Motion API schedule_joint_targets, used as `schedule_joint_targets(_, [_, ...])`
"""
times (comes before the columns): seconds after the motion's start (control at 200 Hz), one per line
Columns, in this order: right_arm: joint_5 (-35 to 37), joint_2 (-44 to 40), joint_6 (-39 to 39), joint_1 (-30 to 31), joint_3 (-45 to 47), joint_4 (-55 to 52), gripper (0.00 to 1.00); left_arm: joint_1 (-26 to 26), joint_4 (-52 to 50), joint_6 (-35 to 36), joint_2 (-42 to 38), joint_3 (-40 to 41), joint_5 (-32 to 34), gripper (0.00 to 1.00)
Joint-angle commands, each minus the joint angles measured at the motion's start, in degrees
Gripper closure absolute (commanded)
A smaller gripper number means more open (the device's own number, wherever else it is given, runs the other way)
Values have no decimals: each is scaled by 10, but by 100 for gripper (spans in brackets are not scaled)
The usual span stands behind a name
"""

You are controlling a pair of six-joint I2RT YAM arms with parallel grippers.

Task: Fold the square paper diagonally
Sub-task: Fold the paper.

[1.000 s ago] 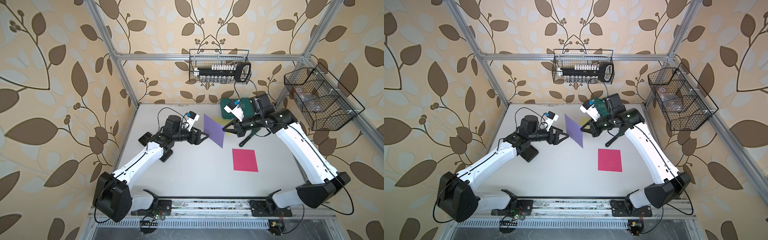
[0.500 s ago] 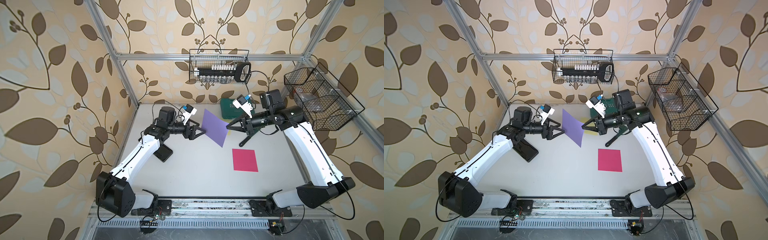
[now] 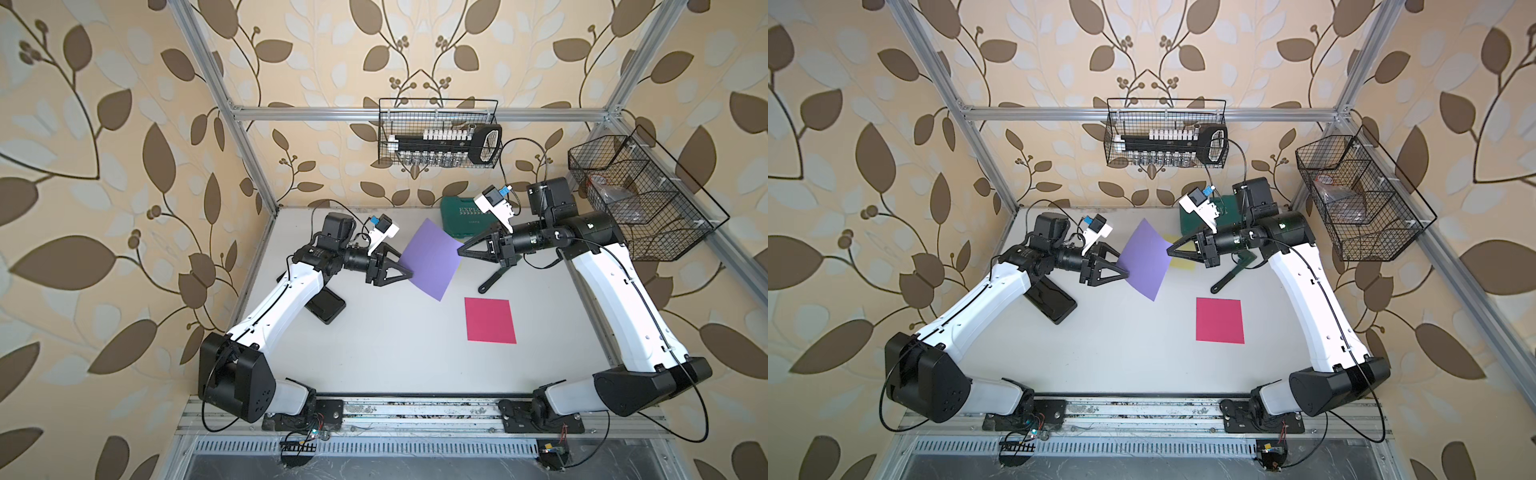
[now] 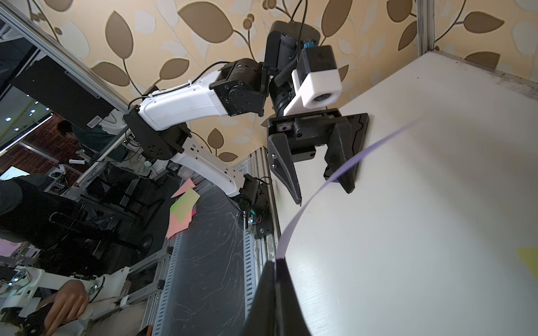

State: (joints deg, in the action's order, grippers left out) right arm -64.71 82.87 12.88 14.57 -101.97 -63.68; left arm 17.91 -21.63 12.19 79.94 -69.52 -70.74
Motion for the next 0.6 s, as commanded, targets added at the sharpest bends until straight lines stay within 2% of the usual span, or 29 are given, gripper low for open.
schedule_joint_targets(0.0, [-22,-4,-2,-9,-2,3,100,-2,-14,27,2,-27,-44,39])
schedule_joint_targets(0.12, [-11,-5,-5,-11,4,3,100,-3,-10,23,-1,-28,-41,43])
schedule_joint_targets(0.27, [44,-2,-17,-13,10,0,100,-3,-13,23,-15,-25,-27,48])
schedule_joint_targets(0.595, [101,7,-76,-13,29,41,100,-4,4,-19,-38,-17,13,75])
